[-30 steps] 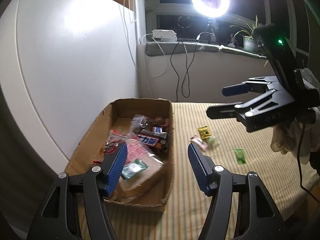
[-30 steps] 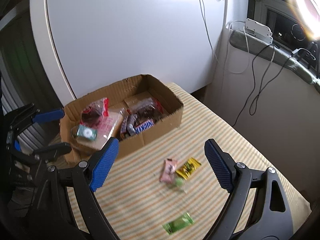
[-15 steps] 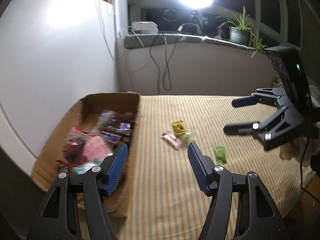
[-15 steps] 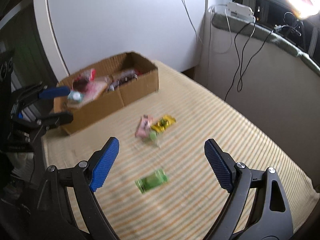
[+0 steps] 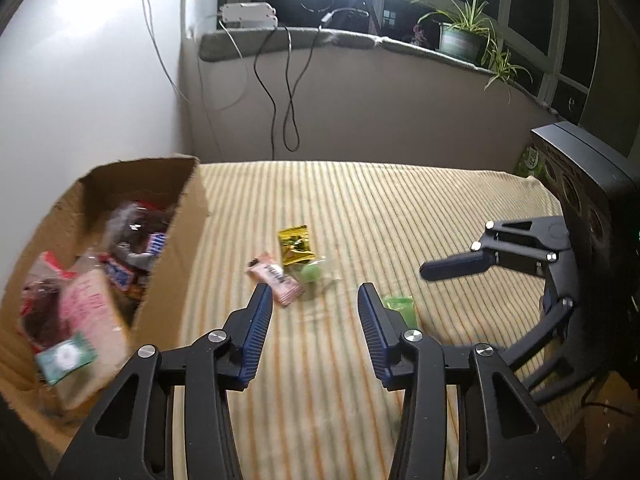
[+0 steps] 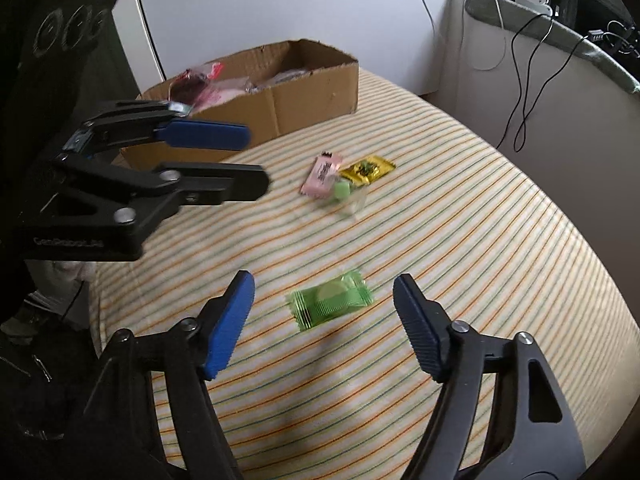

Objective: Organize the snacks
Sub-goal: 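Move both tools back over the remaining small candies on the bed, then grasp the translucent green packet with the right tool while the left tool grasps a small green candy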

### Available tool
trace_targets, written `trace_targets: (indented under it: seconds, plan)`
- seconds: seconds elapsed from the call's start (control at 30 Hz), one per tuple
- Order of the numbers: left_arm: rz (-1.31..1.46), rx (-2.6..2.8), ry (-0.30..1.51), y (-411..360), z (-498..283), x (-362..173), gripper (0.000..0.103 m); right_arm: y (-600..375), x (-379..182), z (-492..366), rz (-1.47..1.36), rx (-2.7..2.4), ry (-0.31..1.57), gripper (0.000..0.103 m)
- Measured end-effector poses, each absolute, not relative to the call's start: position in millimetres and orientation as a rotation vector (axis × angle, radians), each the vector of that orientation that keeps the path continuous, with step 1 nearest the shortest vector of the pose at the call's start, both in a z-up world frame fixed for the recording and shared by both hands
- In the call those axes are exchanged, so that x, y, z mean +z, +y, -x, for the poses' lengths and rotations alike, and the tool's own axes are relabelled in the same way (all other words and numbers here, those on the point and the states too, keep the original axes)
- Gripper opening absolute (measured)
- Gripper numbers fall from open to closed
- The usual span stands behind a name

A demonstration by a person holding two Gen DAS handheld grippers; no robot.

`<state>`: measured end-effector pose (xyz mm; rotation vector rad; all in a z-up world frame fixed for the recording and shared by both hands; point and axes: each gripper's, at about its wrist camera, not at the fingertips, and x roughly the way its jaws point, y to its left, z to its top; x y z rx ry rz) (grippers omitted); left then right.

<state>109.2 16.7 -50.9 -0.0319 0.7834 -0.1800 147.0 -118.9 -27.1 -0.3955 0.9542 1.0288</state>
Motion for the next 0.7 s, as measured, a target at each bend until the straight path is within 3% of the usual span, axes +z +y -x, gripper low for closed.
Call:
trace_targets:
  seconds: [0.1, 0.47, 0.7]
  plan:
    - [0.031, -0.186, 0.802, 11, -118, -58, 0.042, -118, -35, -150, 0.394, 1.034, 0.973, 0.065]
    - [0.045, -0.172, 0.86, 6, -150, -79, 0.042, -113, -48, -154, 0.411, 1.032, 0.997, 0.064]
    - [0.037, -0.17, 0.89, 3, -160, -85, 0.025, -113, -48, -155, 0.413, 1.027, 0.995, 0.05]
